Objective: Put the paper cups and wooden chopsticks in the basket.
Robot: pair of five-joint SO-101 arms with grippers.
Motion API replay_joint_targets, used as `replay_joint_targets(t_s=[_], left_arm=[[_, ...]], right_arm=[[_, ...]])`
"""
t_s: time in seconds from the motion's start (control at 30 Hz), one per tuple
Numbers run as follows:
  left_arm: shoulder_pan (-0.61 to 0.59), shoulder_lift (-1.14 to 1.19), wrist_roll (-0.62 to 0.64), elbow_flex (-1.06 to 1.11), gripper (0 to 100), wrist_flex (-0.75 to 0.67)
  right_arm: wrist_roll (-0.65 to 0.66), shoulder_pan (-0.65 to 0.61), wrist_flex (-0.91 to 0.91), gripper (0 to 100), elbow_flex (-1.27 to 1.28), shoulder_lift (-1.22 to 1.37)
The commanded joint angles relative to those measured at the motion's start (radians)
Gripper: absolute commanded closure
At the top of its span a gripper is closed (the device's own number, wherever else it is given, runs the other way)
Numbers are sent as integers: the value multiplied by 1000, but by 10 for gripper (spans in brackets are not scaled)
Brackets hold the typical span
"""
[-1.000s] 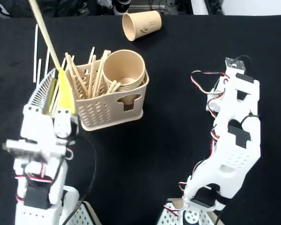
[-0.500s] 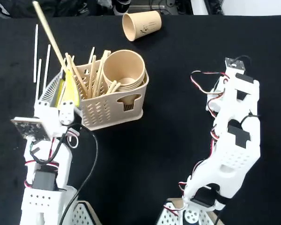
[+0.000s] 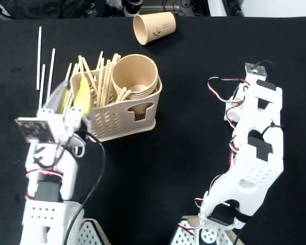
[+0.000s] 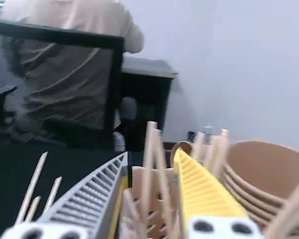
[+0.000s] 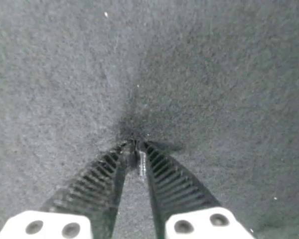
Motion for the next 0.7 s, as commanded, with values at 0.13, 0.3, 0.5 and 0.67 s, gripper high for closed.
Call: replay_joint_targets(t_s=[0.13, 0.3, 0.5, 0.67], left_arm=[[-315, 176, 120, -572, 819, 528], [-325, 595, 43, -832, 816, 649], [-326, 1146, -117, -1104, 816, 733], [-328, 1544, -210, -1408, 815, 855]], right_arm=[[5, 0, -3, 986, 5, -24], [5, 0, -3, 986, 5, -24], [5, 0, -3, 986, 5, -24], [6, 0, -3, 986, 5, -24]])
